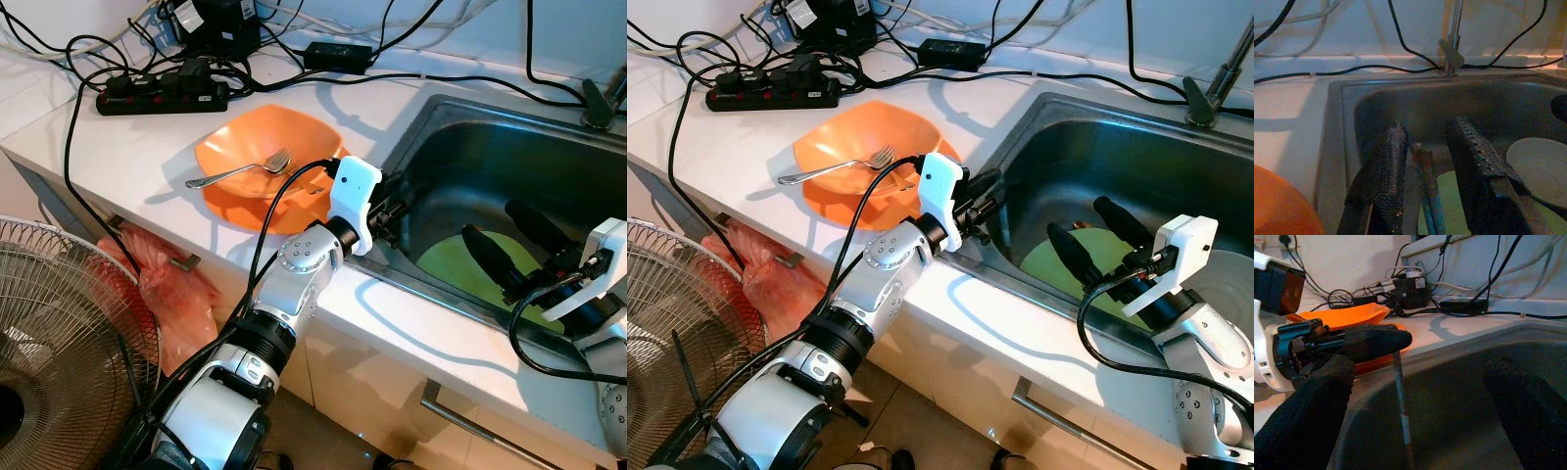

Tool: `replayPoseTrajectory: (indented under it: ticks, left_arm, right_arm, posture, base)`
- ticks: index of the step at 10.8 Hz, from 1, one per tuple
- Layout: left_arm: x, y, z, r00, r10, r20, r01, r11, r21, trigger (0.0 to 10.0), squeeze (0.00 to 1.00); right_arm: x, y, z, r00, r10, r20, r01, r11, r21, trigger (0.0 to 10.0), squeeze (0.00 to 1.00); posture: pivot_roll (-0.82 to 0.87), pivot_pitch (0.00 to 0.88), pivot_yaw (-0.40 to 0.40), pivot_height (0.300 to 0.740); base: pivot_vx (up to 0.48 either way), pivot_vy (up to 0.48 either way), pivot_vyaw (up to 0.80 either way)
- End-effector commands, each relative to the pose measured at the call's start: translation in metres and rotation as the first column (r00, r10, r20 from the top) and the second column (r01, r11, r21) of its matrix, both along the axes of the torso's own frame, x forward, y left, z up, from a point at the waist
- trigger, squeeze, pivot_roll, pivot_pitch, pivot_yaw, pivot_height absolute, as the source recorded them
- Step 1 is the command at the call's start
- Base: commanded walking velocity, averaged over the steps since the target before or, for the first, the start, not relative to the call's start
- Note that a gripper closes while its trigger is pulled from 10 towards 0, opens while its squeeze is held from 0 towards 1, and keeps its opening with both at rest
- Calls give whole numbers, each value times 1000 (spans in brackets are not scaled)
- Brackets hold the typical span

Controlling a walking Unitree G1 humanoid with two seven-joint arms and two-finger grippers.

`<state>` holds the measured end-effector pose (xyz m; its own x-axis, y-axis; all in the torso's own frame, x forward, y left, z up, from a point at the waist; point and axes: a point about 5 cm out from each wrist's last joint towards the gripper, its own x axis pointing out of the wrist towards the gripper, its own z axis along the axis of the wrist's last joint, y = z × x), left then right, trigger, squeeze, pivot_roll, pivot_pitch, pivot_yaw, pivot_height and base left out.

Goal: Kitchen organization

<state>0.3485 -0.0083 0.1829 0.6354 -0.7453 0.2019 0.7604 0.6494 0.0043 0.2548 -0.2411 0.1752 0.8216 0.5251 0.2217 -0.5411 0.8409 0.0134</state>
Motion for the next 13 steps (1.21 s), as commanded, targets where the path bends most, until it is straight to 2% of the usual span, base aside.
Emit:
replayPoseTrajectory:
  ticks: [1,2,3,5,6,8,10,11,12,13]
  left_arm:
    - [-22,-58,35,986,-145,80,152,985,-85,10000,1000]
    - [-28,-61,39,976,-172,136,181,982,-55,10000,941]
    - [-34,-65,45,959,-202,199,211,977,-23,10000,0]
    - [-35,-63,53,952,-197,235,208,978,-26,10000,0]
    - [-36,-63,57,941,-194,278,202,979,-2,10000,0]
    - [-43,-62,76,901,-191,389,196,980,25,10000,0]
    - [-40,-48,102,884,-110,454,138,990,-29,10000,0]
    - [-33,-29,113,863,-17,506,29,999,-17,10000,0]
    - [-32,-20,115,840,11,542,-22,1000,15,10000,0]
    - [-33,-1,114,791,31,611,-111,989,93,10000,0]
  right_arm:
    - [-1,4,3,1000,24,14,-24,1000,12,10000,0]
    - [-1,5,3,1000,26,14,-26,1000,14,10000,0]
    - [0,6,2,1000,28,11,-28,999,16,10000,0]
    - [2,7,2,1000,30,10,-30,999,18,10000,0]
    - [3,7,2,999,30,11,-30,999,19,10000,0]
    - [4,8,2,999,32,12,-32,999,21,10000,0]
    - [5,9,1,999,32,13,-32,999,23,10000,0]
    - [6,10,1,999,36,13,-36,999,26,10000,0]
    - [6,10,1,999,35,11,-36,999,26,10000,0]
    - [6,10,0,999,36,10,-36,999,29,10000,0]
  posture:
    - [-76,111,98,740]
    - [-72,116,99,740]
    - [-61,120,98,740]
    - [-54,122,96,740]
    - [-51,121,96,740]
    - [-44,118,95,740]
    - [-38,118,94,740]
    - [-29,119,95,740]
    - [-22,121,94,740]
    - [-18,122,94,740]
  base:
    - [0,0,0]
    - [0,0,0]
    - [0,0,0]
    - [0,0,0]
    - [0,0,0]
    - [0,0,0]
    - [0,0,0]
    - [0,0,0]
    - [0,0,0]
    - [0,0,0]
